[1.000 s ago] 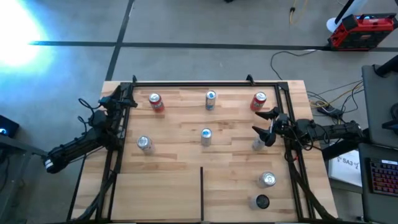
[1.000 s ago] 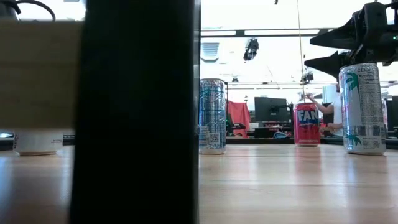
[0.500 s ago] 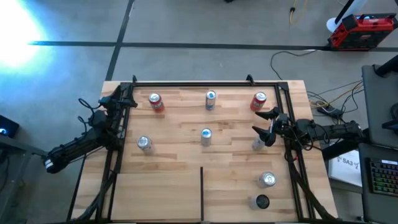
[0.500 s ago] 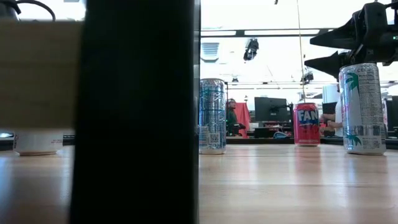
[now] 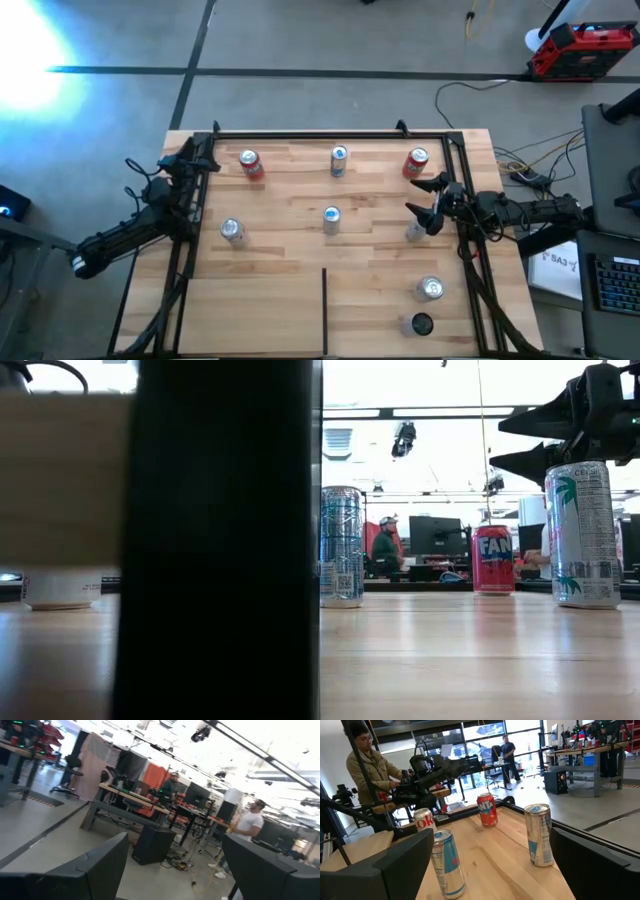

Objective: Place canned beverage on shelf
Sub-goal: Put the left red silver soda can on the shelf

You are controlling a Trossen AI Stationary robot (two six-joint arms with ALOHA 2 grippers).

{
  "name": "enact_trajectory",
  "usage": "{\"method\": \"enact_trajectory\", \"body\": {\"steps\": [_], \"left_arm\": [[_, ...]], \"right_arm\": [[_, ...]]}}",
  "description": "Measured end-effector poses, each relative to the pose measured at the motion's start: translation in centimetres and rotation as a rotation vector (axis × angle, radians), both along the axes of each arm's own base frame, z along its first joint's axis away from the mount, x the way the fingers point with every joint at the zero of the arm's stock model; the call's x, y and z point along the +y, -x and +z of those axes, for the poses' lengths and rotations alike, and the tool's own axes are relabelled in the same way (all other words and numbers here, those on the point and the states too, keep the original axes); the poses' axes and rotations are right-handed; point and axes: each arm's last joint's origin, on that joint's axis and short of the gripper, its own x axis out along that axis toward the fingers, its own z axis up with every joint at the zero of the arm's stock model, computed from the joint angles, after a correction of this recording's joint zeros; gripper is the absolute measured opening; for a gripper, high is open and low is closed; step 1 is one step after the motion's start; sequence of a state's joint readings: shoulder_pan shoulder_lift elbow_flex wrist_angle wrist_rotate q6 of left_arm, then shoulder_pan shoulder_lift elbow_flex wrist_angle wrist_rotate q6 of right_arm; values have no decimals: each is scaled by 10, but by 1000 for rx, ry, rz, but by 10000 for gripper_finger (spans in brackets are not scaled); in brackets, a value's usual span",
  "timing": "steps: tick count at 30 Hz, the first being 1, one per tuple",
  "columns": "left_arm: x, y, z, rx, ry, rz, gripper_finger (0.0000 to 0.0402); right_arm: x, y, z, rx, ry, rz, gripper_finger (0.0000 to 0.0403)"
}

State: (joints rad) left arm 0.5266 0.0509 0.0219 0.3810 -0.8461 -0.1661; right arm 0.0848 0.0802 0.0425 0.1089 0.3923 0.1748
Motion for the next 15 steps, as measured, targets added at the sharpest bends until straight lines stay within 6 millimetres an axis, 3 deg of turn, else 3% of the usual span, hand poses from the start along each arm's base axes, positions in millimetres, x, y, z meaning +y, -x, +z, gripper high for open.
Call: {"method": "enact_trajectory", "body": {"steps": [15], "left_arm": [[2,-8,-4,-49,33,-113,306]], "right_arm": [[0,0,0,0,0,0,382]]}}
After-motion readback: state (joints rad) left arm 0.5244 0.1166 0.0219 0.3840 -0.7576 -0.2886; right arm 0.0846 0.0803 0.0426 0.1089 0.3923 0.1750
